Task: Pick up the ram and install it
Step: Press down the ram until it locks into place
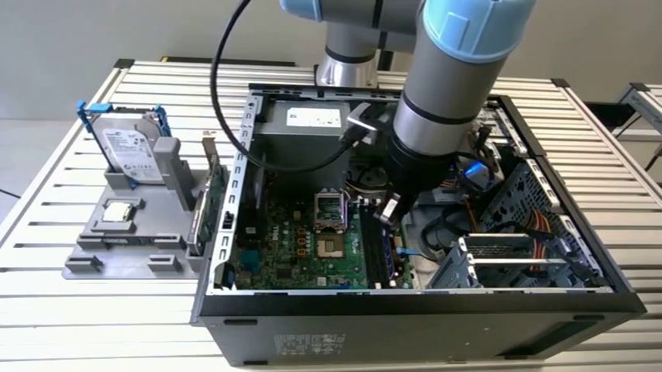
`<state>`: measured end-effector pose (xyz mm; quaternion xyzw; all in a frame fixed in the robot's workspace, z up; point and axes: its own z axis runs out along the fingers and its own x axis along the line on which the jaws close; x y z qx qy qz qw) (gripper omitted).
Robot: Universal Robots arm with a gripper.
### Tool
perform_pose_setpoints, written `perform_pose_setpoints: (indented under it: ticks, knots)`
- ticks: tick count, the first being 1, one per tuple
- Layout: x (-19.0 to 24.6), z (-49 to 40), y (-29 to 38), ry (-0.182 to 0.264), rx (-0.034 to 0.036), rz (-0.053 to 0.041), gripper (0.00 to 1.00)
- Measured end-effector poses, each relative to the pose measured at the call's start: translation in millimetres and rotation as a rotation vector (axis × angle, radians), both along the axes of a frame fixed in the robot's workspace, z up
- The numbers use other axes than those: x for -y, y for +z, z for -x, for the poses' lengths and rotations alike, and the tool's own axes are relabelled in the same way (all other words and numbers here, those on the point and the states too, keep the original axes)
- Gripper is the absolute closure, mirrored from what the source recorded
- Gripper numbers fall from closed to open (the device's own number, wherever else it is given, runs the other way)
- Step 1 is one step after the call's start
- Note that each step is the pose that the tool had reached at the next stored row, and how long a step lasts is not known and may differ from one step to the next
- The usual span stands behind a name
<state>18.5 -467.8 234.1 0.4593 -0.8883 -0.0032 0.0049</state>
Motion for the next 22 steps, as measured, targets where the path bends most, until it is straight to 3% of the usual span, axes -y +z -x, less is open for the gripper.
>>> perform_pose_setpoints:
  ticks: [10,22]
  knots:
    - [-1.7,0.5,-3.5,0.146,0.0004,-0.0009,1.00]
    - [-1.7,0.4,-3.9,0.365,0.0004,-0.0008,1.00]
